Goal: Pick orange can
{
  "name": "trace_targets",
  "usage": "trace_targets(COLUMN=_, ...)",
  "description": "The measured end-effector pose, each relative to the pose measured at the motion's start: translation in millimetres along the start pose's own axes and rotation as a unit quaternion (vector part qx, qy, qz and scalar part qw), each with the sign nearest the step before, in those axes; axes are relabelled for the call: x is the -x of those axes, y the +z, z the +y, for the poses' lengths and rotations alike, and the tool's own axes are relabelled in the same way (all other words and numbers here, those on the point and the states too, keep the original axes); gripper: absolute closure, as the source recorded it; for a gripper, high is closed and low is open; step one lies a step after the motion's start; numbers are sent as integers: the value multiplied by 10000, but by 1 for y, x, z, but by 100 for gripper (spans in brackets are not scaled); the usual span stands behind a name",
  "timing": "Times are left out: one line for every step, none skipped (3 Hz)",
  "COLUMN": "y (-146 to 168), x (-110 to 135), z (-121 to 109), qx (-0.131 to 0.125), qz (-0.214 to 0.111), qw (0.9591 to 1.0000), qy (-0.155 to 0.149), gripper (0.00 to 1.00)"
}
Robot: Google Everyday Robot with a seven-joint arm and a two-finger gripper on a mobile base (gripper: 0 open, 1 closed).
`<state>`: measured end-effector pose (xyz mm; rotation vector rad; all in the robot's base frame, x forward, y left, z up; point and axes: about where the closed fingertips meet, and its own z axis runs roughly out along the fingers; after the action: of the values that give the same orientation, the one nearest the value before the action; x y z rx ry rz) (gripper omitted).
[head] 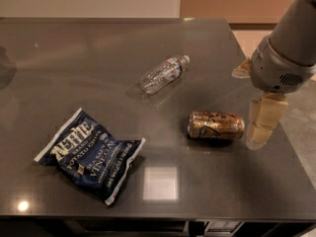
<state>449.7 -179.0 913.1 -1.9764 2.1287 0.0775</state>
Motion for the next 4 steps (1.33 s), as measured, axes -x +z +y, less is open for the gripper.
trace_targets(y=15, x=4, z=8, qx=194, qz=-54, qw=9995, qy=-235, gripper=0)
trace_targets(y=28, x=7, z=15, qx=300, qz=-121, qw=9987, qy=-384, gripper=0)
trace_targets(y=37, x=7, z=22, qx=324, qz=-125, qw=9983, qy=-478, gripper=0)
trace_targets(y=44, x=9, z=23, qx=270, qz=-26, qw=9977, qy=-614, gripper=0)
